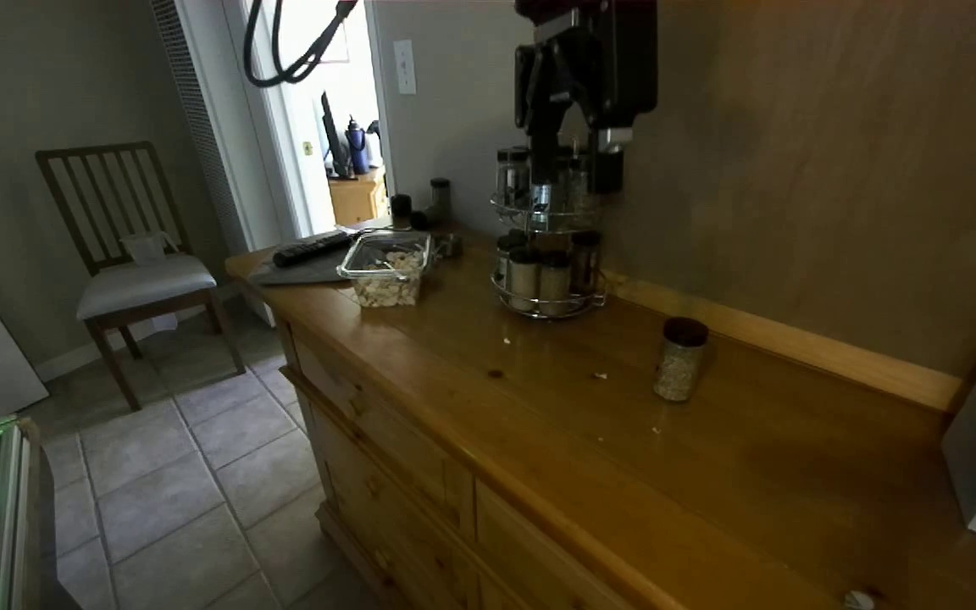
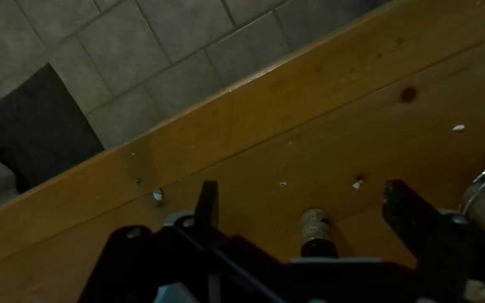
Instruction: Remove one jar from the stand and put it on the right side of the counter.
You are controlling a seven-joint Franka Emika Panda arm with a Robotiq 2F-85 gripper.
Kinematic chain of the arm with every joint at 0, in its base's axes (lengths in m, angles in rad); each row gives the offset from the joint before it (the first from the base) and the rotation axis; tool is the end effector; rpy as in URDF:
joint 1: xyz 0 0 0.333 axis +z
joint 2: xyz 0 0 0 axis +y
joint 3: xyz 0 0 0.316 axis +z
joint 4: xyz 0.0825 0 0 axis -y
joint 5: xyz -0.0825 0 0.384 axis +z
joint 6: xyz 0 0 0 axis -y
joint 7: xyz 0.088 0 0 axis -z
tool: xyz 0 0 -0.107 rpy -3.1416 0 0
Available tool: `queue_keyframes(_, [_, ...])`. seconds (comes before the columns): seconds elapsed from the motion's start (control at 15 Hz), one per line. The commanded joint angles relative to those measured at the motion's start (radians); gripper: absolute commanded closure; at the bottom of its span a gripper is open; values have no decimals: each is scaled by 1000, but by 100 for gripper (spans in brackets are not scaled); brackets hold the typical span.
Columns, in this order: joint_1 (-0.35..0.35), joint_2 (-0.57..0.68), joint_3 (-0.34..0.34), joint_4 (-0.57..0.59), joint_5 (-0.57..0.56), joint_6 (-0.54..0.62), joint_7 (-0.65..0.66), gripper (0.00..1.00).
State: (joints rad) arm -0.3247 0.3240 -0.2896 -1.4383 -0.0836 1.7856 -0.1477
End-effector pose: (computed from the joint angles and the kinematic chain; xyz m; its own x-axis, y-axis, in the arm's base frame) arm 0.5500 -0.3645 0.5178 0.9074 -0.4201 0.0077 -0.4148 -0.8928 0.1755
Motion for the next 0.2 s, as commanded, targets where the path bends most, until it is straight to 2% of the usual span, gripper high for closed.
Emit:
queue_keyframes(0.0, [-14,-11,16,8,0,-15,-17,0])
queue_keyframes(0.13, [-13,-19,19,8,1,-22,-28,0])
